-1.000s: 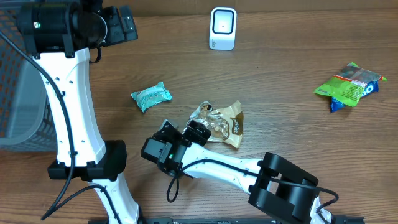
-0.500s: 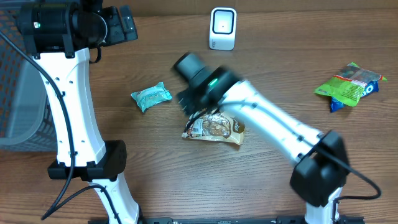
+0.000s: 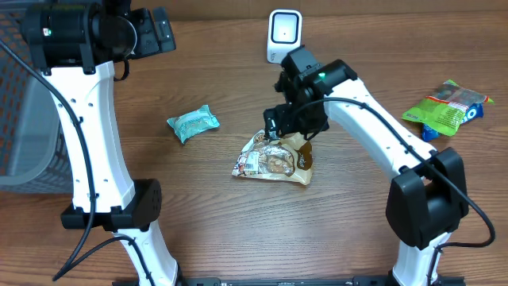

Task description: Scan the item barcode

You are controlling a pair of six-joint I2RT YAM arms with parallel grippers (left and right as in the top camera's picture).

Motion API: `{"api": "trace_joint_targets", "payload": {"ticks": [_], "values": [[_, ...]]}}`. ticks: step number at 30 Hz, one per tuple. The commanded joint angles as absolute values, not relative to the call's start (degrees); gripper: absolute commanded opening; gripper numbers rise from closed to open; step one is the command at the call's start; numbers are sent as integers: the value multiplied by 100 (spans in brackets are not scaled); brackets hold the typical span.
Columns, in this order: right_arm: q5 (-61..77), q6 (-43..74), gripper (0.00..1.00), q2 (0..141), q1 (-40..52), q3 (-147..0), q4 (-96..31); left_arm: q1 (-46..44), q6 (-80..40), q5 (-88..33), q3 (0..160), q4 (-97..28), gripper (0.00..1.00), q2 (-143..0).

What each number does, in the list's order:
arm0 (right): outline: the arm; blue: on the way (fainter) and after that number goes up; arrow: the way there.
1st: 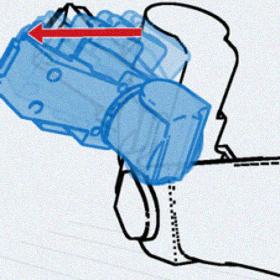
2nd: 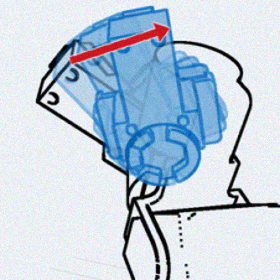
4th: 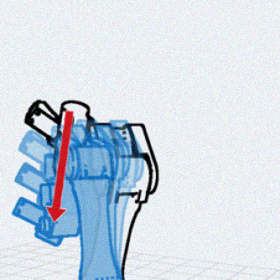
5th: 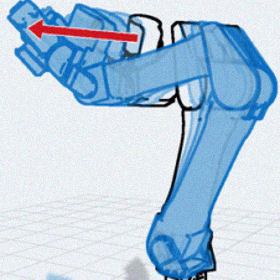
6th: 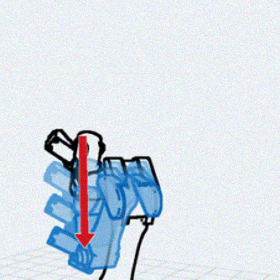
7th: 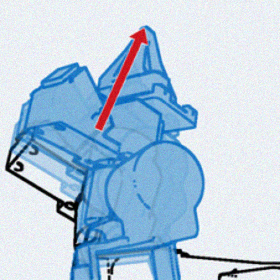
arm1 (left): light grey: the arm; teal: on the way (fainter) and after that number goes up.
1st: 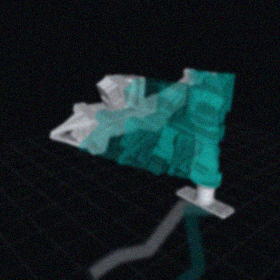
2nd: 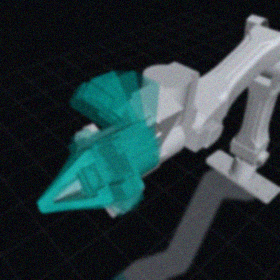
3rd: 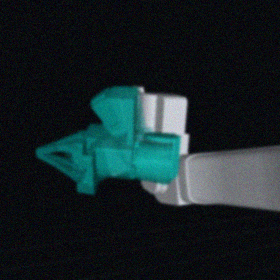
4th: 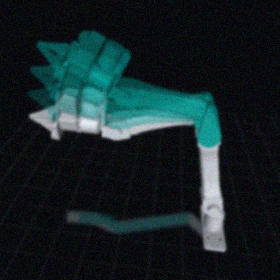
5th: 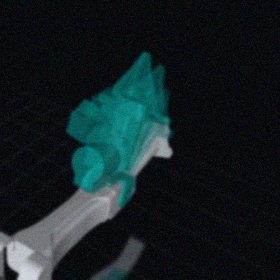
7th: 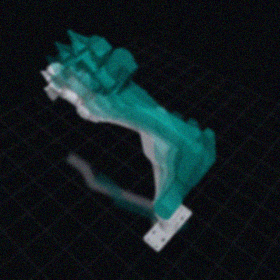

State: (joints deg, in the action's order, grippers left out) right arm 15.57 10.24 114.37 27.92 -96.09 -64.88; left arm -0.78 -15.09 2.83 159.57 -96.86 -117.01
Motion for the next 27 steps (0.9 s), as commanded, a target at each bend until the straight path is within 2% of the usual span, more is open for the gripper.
{"api": "trace_joint_targets", "payload": {"ticks": [1,5,7,10,14,19,23,26,27], "values": [[1955,1223,96,11424,2724,-9166,-6226,-152,-1546,301,15948,-9679,100,-11598],[2134,1273,93,11426,2738,-8541,-5450,-152,-1546,301,15948,-9679,100,-11598],[2134,1645,86,11426,2735,-8302,-5048,-152,-1546,298,15948,-9679,100,-11598],[2147,2386,83,11500,2779,-7887,-4366,-152,-1544,301,15948,-9679,100,-11598],[2220,2729,77,11542,2805,-7708,-4193,-152,-1544,298,15948,-9679,100,-11598],[2217,2880,61,11559,2808,-7708,-4202,-152,-1546,301,15948,-9679,100,-11598],[2220,2880,41,11559,2816,-7708,-4163,-156,-1546,298,15946,-9679,100,-11598],[2220,2681,39,11555,2816,-7749,-4167,-158,-1544,298,15948,-9679,100,-11598],[2220,2353,45,11550,2801,-7828,-4213,-158,-1544,298,15948,-9679,100,-11598]]}}
